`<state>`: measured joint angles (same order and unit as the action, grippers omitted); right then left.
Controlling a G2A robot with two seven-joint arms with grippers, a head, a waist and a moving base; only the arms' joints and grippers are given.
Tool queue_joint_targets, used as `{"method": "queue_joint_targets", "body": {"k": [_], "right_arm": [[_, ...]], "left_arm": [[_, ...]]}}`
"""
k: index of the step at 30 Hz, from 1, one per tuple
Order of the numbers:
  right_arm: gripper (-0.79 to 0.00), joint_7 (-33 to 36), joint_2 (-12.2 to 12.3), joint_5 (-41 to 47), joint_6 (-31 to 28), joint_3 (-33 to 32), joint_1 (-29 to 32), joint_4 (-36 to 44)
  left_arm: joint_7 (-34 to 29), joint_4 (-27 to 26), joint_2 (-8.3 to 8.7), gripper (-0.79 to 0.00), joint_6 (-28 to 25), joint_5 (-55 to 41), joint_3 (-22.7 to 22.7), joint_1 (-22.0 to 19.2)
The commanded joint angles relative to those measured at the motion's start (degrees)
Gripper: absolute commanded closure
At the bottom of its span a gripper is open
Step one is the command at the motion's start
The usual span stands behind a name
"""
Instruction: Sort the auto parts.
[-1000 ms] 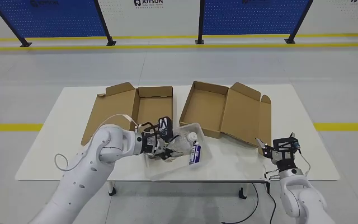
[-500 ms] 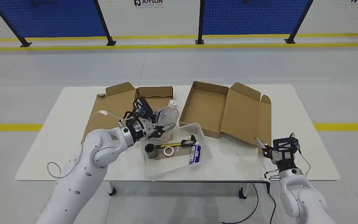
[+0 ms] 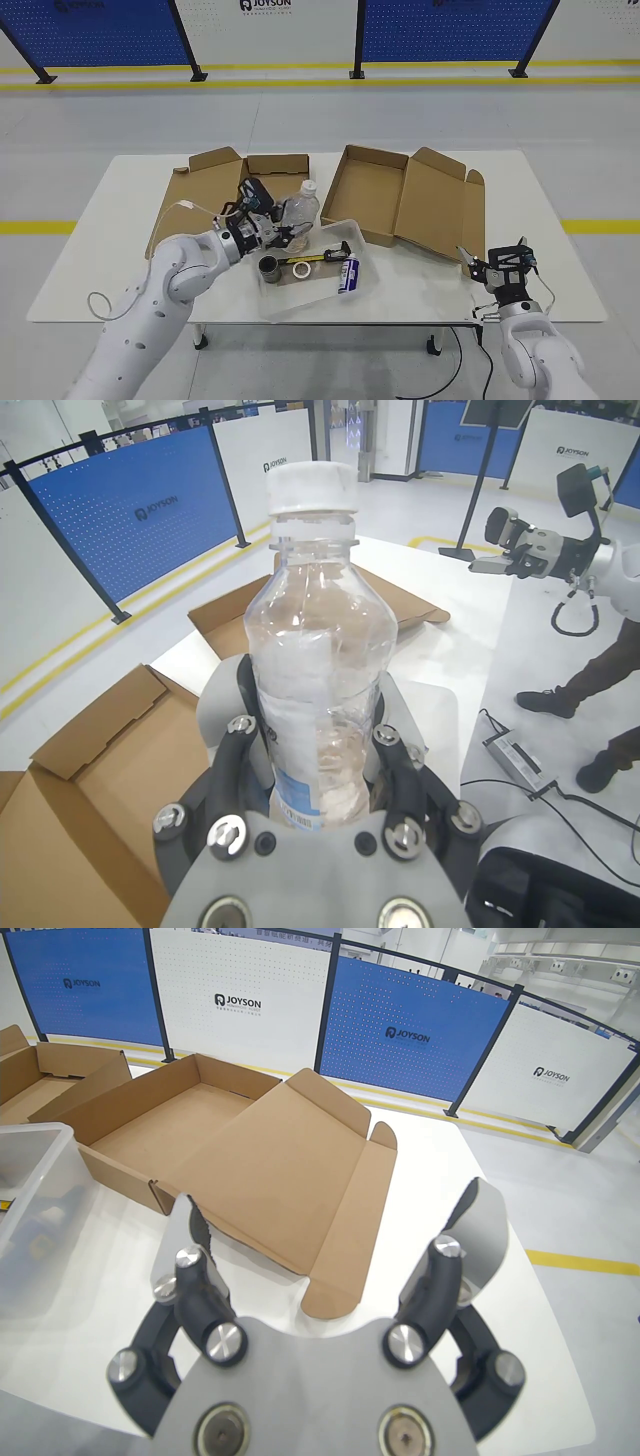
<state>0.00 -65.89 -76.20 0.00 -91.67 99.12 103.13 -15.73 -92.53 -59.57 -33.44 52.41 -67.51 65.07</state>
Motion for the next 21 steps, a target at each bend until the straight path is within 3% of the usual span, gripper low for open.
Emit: {"method": "queue_joint_targets", "body": {"k": [1, 12, 21], "right_arm": [[-0.785, 0.00, 0.00, 0.00, 0.00, 0.00, 0.00, 0.00], [-0.785, 0.00, 0.00, 0.00, 0.00, 0.00, 0.00, 0.00], [-0.785, 0.00, 0.00, 0.00, 0.00, 0.00, 0.00, 0.00]], "left_arm": [[1.46, 0.94, -0.39, 0.000, 2.25, -1.41, 0.47, -0.60], [8.70, 12.74, -3.49, 0.000, 14.66, 2.81, 7.13, -9.27], [12.87, 26.35, -5.73, 0.000, 16.89, 3.57, 10.58, -14.42]]}}
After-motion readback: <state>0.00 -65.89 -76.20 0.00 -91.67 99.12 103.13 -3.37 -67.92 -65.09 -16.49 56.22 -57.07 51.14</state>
